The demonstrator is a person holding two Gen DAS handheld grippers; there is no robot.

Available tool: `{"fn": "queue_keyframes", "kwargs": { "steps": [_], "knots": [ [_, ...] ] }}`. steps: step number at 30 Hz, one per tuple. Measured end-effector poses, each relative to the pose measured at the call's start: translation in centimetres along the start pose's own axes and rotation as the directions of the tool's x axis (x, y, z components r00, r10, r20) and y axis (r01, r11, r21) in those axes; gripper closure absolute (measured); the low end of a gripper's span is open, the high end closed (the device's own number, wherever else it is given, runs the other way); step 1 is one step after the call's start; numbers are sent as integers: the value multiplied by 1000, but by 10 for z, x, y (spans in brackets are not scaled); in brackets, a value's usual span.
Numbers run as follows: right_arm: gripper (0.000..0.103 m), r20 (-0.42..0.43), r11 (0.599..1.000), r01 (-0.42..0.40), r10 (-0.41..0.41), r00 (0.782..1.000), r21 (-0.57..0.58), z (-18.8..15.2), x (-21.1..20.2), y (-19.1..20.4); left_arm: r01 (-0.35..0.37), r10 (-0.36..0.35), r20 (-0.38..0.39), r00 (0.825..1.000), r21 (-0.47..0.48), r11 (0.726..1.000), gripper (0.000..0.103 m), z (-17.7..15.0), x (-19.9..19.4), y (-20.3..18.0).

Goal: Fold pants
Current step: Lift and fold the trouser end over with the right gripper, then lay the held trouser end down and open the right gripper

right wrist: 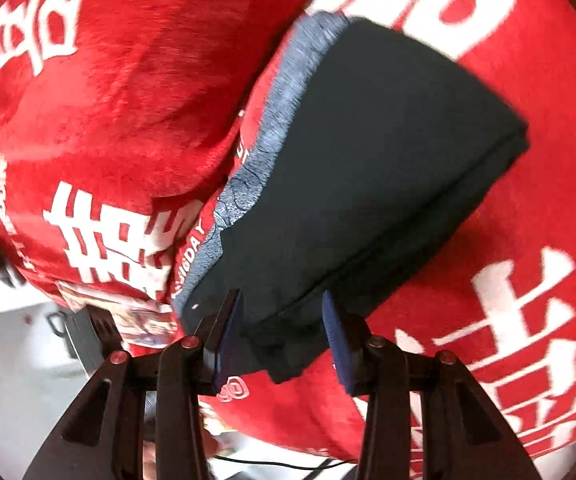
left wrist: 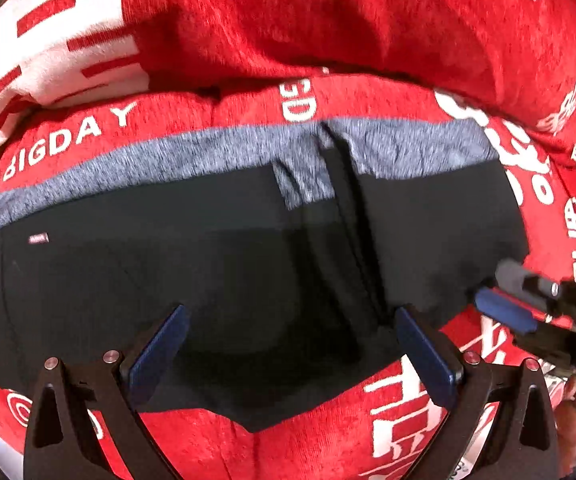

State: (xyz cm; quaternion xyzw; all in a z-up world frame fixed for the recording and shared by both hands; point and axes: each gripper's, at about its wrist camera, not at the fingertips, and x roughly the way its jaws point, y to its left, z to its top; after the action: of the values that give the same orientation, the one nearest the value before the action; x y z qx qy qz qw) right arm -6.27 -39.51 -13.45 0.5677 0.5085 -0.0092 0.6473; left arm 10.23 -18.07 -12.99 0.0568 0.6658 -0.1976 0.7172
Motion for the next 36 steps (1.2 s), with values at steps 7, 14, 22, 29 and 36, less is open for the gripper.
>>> {"fn": "queue_keyframes", "kwargs": {
  "steps": [7,14,22,29,36],
  "knots": [
    [60,12,994,-75,74,997,76,14,30,-12,-39,39,-19,999,1,999,0,-12,19,1],
    [98,54,998,-66,65,996,14,22,15,8,-90,90,22,996,-18,996,0,-18,-10,20],
    [99,-2,999,38,-38,999,19,-8,47,-13,-131,134,33,990,-76,988,0,-14,-14,24],
    [79,-177,970,118,-157,972,-214,8,29,32,-126,130,69,989,-66,990,0,6,-26,-1],
    [39,116,886,204,-170,979,-417,86,-51,50,-101,109,110,988,-76,992,0,42,-25,-38]
  ]
}}
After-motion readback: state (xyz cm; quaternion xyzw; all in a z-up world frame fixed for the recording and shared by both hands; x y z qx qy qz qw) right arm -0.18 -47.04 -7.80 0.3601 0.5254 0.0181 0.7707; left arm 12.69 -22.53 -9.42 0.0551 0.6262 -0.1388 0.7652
